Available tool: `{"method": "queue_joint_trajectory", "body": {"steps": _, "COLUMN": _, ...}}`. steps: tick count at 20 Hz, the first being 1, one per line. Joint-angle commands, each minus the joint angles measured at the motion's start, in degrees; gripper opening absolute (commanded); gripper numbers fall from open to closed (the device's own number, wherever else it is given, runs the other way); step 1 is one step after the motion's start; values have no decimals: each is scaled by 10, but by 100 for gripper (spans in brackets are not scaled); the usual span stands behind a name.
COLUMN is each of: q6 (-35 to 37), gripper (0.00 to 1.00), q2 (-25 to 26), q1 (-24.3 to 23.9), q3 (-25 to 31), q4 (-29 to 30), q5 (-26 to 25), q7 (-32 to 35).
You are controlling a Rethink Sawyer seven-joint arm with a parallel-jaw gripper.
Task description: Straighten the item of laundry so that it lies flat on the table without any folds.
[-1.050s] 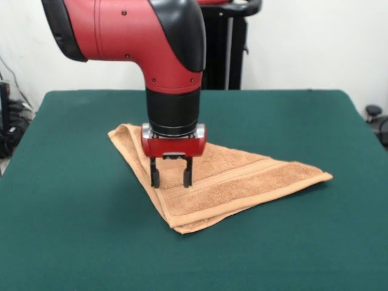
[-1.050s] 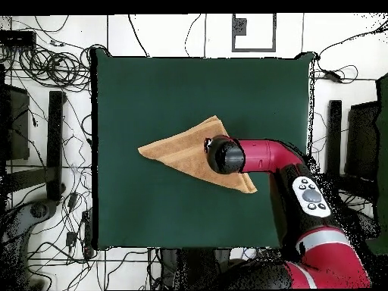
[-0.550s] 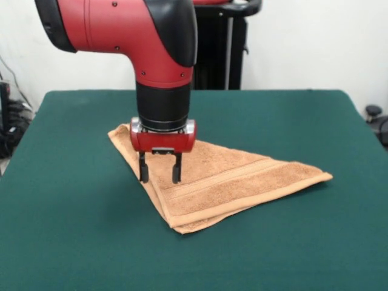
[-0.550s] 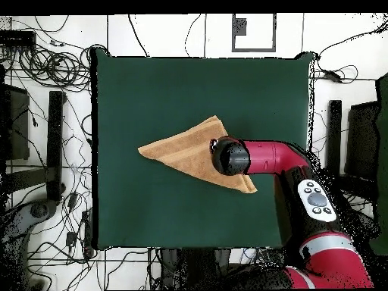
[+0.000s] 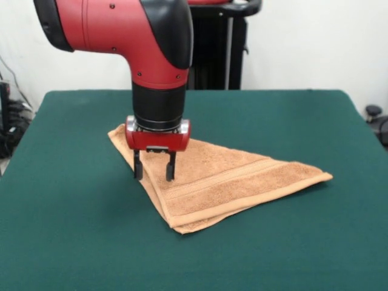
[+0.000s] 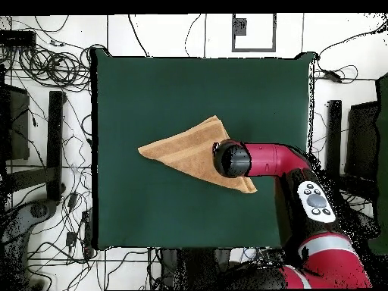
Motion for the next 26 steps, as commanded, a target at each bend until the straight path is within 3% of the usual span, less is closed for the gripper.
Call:
{"method": "queue_joint_trajectory", "body": {"steps": 1, "q6": -21, "gripper": 100, "q2": 55, "q1": 36, "q3": 3, "q4": 30, "q5": 0, "q7": 69}}
{"method": "queue_joint_trajectory", "body": {"steps": 26, "q6": -12, "gripper": 100, "q2": 85, "q1": 14, "q3": 19, "q4": 27, "q5": 17, "q7": 51}}
